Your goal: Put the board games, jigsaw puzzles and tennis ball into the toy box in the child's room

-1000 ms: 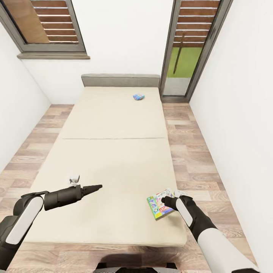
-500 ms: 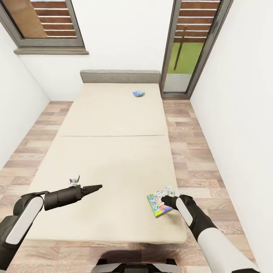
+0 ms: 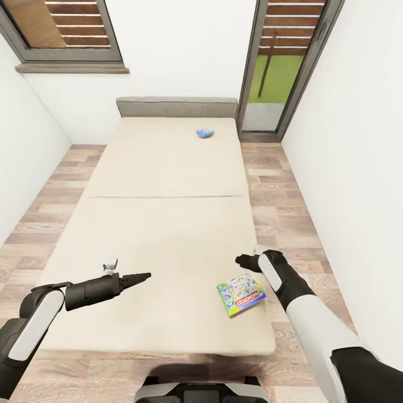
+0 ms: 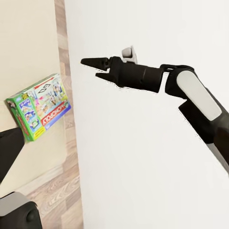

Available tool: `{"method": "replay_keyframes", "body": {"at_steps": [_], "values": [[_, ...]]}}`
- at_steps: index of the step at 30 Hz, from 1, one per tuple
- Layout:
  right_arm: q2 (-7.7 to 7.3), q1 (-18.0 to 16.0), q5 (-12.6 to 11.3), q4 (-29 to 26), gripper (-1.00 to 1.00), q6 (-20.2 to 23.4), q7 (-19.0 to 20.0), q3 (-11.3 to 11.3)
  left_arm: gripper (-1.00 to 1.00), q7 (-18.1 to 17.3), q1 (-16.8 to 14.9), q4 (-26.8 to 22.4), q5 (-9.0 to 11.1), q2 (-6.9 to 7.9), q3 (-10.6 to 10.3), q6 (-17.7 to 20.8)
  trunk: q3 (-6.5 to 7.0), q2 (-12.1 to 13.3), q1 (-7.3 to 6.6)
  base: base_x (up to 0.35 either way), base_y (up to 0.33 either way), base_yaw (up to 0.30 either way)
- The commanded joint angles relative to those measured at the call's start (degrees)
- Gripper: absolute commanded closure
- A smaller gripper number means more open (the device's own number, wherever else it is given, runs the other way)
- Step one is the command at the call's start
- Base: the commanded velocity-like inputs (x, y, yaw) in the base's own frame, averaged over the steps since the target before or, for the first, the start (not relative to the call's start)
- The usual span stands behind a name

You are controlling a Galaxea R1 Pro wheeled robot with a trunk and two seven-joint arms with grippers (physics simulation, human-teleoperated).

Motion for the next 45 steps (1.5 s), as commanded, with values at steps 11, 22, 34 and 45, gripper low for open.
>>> {"method": "replay_keyframes", "body": {"at_steps": [11, 22, 34, 45], "values": [[-0.18, -2.4, -0.6, 0.0, -1.00, 1.7, -0.6, 0.3, -1.00, -0.1, 0.0, 0.0, 0.0, 0.04, 0.0, 0.2, -1.12, -0.1, 0.03, 0.000, 0.000, 0.000], [-0.28, -2.8, -0.6, 0.1, -1.00, 1.4, -0.6, 0.2, -1.00, -0.8, -0.1, -0.1, 0.3, 0.11, 0.0, 0.4, -2.16, -0.1, 0.03, 0.000, 0.000, 0.000], [-0.21, -2.8, -0.5, 0.0, -1.00, 1.3, -0.7, 0.3, -1.00, -21.1, -0.2, -1.3, 0.6, 0.25, 0.3, 0.6, -3.29, -0.1, 0.03, 0.000, 0.000, 0.000], [-0.30, -3.2, -0.4, 0.0, -1.00, 1.5, -0.8, 0.3, -1.00, -24.8, -0.9, -1.1, 0.2, 0.13, 0.5, 0.2, -4.33, -0.1, 0.03, 0.000, 0.000, 0.000]]}}
